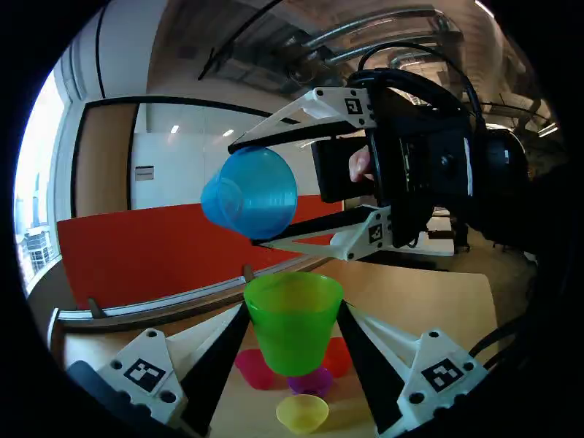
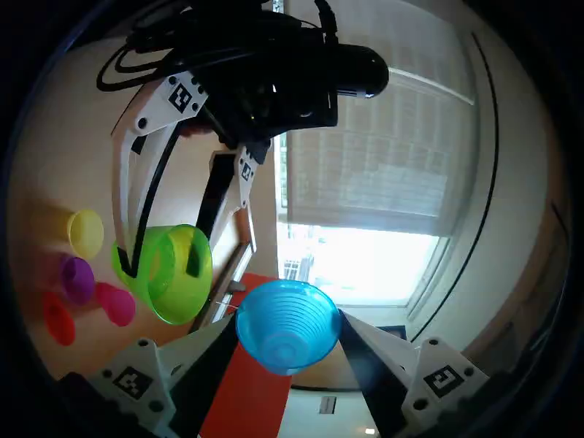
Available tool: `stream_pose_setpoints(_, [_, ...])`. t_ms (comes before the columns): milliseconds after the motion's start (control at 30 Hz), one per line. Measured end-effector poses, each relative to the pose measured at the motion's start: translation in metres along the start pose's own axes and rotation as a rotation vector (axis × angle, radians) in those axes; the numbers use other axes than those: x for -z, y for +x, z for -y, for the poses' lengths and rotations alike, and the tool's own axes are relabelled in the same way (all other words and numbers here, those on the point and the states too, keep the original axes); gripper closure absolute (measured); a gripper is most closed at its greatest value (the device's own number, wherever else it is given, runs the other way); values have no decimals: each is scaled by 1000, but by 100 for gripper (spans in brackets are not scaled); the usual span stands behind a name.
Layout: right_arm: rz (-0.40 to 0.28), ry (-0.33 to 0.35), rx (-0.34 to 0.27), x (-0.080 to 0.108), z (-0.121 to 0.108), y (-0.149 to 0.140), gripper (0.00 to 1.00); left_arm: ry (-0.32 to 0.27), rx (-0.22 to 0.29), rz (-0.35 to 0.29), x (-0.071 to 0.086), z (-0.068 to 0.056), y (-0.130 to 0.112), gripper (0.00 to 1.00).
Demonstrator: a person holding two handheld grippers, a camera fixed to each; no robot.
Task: Pour water
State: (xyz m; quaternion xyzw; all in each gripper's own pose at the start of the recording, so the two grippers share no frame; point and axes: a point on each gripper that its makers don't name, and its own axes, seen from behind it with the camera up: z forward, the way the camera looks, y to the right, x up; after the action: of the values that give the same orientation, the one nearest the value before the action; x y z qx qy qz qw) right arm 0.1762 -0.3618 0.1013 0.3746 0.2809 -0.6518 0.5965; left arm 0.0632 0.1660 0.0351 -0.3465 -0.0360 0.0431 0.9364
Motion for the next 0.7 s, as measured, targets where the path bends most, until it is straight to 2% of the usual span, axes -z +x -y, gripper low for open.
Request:
stream_pose_setpoints(400, [-2,-2,-3,1,-1,-3,6,1,-1,0,1,0,2,15])
stream_pose_setpoints(567, [-5,-5,-41,2,-3,-7,6,2,-3,1,2,0,2,15])
stream_pose_setpoints(700, [-11,-4,-102,2,-4,-10,6,1,-5,3,3,-1,1,15])
